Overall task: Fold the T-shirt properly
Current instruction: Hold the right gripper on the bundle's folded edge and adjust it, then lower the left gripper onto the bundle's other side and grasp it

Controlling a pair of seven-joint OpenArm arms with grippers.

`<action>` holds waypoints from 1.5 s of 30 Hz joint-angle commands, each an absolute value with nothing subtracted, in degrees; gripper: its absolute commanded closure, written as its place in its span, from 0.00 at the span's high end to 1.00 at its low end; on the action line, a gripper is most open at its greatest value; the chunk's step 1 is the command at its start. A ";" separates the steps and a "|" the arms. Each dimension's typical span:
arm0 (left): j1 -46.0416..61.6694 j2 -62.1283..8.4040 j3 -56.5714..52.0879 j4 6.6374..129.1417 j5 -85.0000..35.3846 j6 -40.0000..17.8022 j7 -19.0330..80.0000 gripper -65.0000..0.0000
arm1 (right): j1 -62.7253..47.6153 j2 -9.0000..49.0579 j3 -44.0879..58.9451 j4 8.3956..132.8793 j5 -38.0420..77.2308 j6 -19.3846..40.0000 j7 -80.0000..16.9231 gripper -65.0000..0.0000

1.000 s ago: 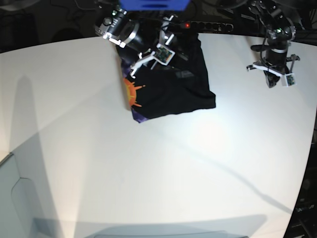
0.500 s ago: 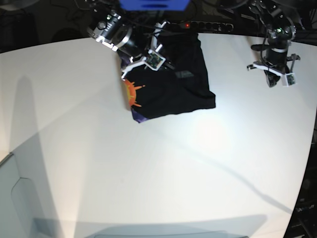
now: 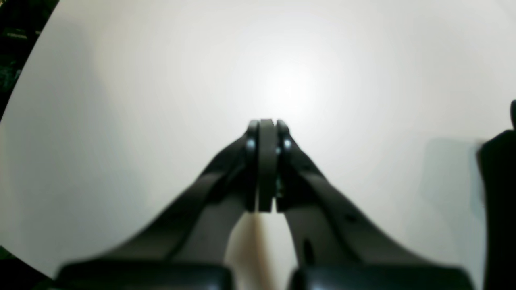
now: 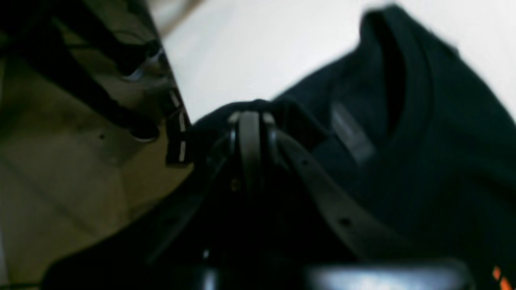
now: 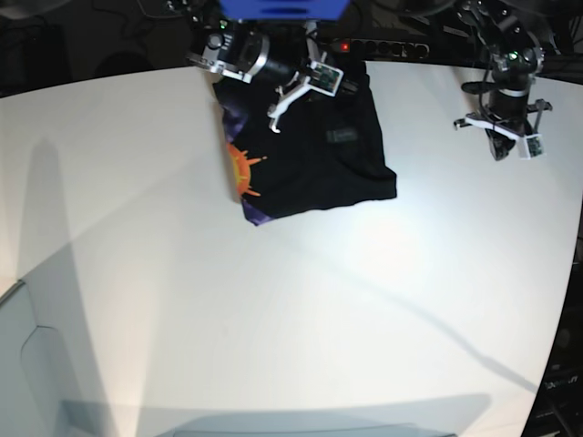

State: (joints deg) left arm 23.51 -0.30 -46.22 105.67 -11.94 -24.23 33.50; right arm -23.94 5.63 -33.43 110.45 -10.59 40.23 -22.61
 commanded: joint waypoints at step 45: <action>27.38 5.58 -45.76 114.42 -13.14 -24.31 32.22 0.42 | -15.78 1.36 -27.38 110.55 -9.54 40.00 -21.14 0.00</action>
State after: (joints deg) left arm 26.83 5.91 -45.52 113.47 -12.67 -24.29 33.47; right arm -16.23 1.56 -27.29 109.34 -10.41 40.27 -22.52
